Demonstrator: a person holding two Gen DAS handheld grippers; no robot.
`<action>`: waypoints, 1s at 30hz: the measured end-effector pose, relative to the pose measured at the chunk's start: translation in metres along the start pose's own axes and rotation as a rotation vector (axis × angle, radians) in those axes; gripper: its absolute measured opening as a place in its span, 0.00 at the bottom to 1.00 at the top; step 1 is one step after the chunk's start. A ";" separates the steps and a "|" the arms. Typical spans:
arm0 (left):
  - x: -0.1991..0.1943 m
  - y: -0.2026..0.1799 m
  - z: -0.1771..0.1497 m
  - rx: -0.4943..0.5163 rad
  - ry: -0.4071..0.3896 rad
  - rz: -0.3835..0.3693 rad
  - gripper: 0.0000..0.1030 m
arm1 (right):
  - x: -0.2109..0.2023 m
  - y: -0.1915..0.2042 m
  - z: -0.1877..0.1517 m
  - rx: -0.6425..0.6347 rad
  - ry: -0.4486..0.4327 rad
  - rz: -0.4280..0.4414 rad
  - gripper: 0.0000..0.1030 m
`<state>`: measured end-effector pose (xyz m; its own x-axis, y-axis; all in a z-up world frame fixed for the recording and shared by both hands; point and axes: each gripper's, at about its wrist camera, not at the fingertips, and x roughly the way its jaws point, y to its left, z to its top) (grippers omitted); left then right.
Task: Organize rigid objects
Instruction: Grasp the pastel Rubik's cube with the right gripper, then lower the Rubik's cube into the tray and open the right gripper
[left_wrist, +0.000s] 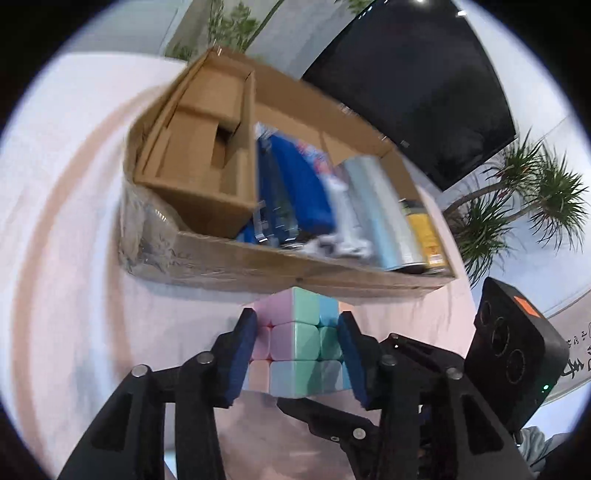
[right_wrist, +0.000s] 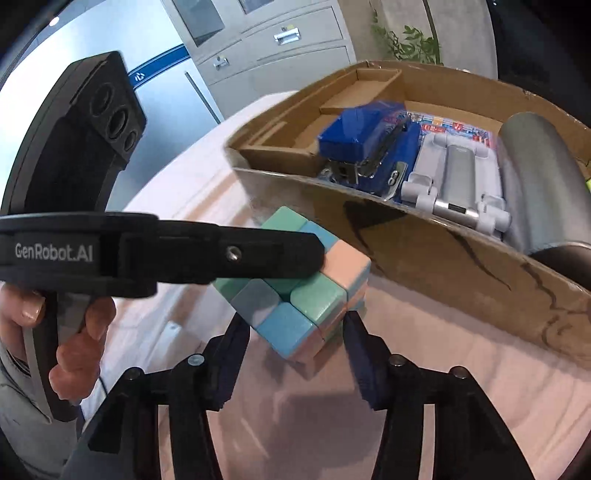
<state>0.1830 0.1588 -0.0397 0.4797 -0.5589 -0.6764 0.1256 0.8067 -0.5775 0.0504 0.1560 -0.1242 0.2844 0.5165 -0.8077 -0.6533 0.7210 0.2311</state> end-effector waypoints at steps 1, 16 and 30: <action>-0.011 -0.012 -0.001 0.025 -0.028 0.007 0.42 | -0.010 0.004 0.000 -0.005 -0.017 0.000 0.49; 0.044 -0.048 0.182 0.024 -0.063 -0.046 0.42 | -0.070 -0.078 0.171 -0.150 -0.047 -0.068 0.49; 0.128 -0.001 0.181 -0.129 0.151 -0.021 0.42 | -0.008 -0.133 0.171 -0.109 0.211 -0.067 0.47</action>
<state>0.4017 0.1213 -0.0424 0.3411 -0.6058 -0.7188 0.0177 0.7687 -0.6394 0.2545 0.1349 -0.0558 0.1838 0.3530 -0.9174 -0.7133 0.6901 0.1226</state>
